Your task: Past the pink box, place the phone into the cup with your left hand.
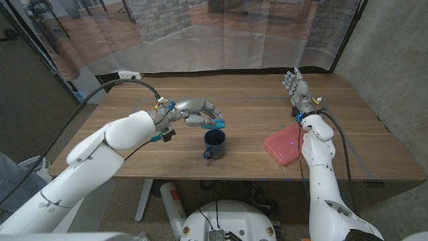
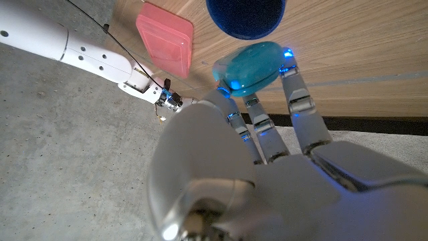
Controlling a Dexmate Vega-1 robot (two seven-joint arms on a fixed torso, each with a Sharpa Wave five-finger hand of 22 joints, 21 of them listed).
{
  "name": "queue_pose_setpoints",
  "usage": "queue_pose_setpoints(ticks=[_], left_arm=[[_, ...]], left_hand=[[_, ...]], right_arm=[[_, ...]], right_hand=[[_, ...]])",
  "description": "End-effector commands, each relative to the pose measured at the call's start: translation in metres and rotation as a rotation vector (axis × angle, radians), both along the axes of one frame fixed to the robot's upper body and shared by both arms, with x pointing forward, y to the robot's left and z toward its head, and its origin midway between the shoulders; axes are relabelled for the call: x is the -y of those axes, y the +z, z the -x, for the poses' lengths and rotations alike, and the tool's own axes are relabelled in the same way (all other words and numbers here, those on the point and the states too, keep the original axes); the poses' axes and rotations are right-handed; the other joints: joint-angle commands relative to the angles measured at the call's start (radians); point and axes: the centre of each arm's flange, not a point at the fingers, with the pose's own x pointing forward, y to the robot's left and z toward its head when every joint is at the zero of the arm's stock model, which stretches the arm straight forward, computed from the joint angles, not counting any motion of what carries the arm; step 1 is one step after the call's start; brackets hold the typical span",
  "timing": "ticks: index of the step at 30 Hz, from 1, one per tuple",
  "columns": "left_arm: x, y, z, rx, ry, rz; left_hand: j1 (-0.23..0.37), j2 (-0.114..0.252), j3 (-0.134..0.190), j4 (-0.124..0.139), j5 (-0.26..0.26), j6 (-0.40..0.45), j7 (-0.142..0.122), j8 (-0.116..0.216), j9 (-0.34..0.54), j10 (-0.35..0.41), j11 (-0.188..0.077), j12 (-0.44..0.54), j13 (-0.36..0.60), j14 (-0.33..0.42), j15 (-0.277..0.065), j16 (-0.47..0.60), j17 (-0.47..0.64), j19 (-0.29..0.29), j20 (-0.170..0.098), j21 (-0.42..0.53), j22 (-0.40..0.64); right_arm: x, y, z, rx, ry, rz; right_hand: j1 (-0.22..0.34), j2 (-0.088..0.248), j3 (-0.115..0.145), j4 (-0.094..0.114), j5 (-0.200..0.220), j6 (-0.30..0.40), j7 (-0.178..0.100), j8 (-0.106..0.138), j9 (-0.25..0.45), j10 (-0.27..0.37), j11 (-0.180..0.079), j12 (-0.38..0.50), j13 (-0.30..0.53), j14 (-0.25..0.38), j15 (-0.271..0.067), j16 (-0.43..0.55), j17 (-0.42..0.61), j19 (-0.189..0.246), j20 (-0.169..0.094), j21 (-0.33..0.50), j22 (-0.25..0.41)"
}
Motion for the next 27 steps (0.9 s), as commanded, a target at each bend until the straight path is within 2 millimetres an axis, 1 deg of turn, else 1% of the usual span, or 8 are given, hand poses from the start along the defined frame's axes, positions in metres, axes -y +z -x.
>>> queue_pose_setpoints(ticks=[1, 6, 9, 15, 21, 23, 27], left_arm=[[-0.002, 0.007, 0.005, -0.018, 0.021, -0.024], [-0.001, 0.011, 0.011, -0.017, 0.039, -0.045], [-0.001, 0.013, 0.015, -0.017, 0.040, -0.051], [0.000, 0.011, 0.024, -0.035, 0.051, -0.063], [-0.009, 0.011, 0.036, -0.022, 0.092, -0.058], [-0.012, 0.011, 0.036, -0.021, 0.100, -0.044], [-0.016, 0.008, 0.033, -0.029, 0.106, -0.034]], left_hand=[[-0.007, 0.003, 0.008, 0.001, 0.009, 0.007, -0.002, -0.006, 0.002, 0.011, 0.002, -0.006, 0.002, 0.006, -0.001, -0.005, 0.003, -0.001, 0.002, -0.004, 0.002], [-0.008, 0.003, 0.009, 0.001, 0.009, 0.008, -0.002, -0.006, 0.002, 0.010, -0.002, -0.008, 0.002, 0.005, 0.000, -0.006, 0.003, -0.002, 0.002, -0.005, 0.002], [-0.009, 0.003, 0.009, 0.002, 0.009, 0.008, -0.002, -0.007, 0.001, 0.012, 0.002, -0.007, 0.002, 0.004, 0.001, -0.006, 0.003, -0.003, 0.003, -0.005, 0.002], [-0.010, 0.003, 0.010, 0.002, 0.009, 0.010, -0.002, -0.007, 0.001, 0.013, 0.002, -0.008, 0.002, 0.005, 0.002, -0.006, 0.003, -0.003, 0.004, -0.005, 0.002], [-0.011, 0.003, 0.010, 0.002, 0.009, 0.011, -0.002, -0.008, 0.000, 0.012, 0.002, -0.009, 0.003, 0.005, 0.003, -0.007, 0.003, -0.006, 0.005, -0.006, 0.002], [-0.011, 0.003, 0.011, 0.002, 0.009, 0.012, -0.002, -0.008, -0.001, 0.013, 0.000, -0.010, 0.003, 0.003, 0.003, -0.008, 0.003, -0.005, 0.005, -0.006, 0.002], [-0.012, 0.003, 0.011, 0.002, 0.009, 0.013, -0.002, -0.009, -0.001, 0.013, 0.006, -0.011, 0.003, 0.002, 0.003, -0.008, 0.003, -0.009, 0.007, -0.008, 0.003]], right_arm=[[0.001, 0.001, -0.001, -0.004, -0.009, -0.004], [0.002, -0.002, -0.001, -0.010, -0.006, -0.008], [0.002, -0.004, 0.000, -0.010, -0.004, -0.011], [0.002, -0.003, 0.000, -0.012, -0.003, -0.006], [0.001, -0.004, 0.002, -0.009, 0.002, 0.000], [0.001, -0.005, 0.003, -0.011, 0.000, -0.002], [0.002, -0.007, 0.004, -0.016, -0.004, -0.001]], right_hand=[[0.006, 0.001, -0.002, -0.005, 0.003, 0.006, -0.002, 0.005, 0.005, 0.007, 0.004, 0.003, 0.005, 0.008, -0.001, 0.008, 0.004, -0.002, 0.000, 0.007, 0.006], [0.006, 0.002, -0.001, -0.006, 0.003, 0.005, -0.002, 0.005, 0.005, 0.007, 0.003, 0.004, 0.005, 0.009, -0.001, 0.008, 0.004, -0.002, 0.000, 0.007, 0.006], [0.006, 0.002, -0.001, -0.006, 0.003, 0.005, -0.002, 0.005, 0.005, 0.008, 0.003, 0.004, 0.005, 0.009, 0.000, 0.008, 0.004, -0.002, 0.000, 0.007, 0.006], [0.006, 0.002, -0.001, -0.006, 0.003, 0.005, -0.002, 0.005, 0.005, 0.007, 0.004, 0.003, 0.005, 0.009, 0.000, 0.008, 0.004, -0.002, 0.000, 0.008, 0.006], [0.006, 0.003, -0.001, -0.006, 0.003, 0.005, -0.003, 0.005, 0.005, 0.006, 0.004, 0.003, 0.005, 0.009, 0.000, 0.008, 0.004, -0.002, 0.001, 0.007, 0.006], [0.006, 0.003, -0.001, -0.006, 0.003, 0.006, -0.003, 0.005, 0.005, 0.007, 0.005, 0.003, 0.005, 0.009, 0.000, 0.008, 0.004, -0.002, 0.001, 0.008, 0.006], [0.006, 0.003, -0.001, -0.006, 0.003, 0.006, -0.003, 0.005, 0.005, 0.007, 0.005, 0.004, 0.005, 0.009, 0.000, 0.008, 0.004, -0.002, 0.001, 0.008, 0.006]])
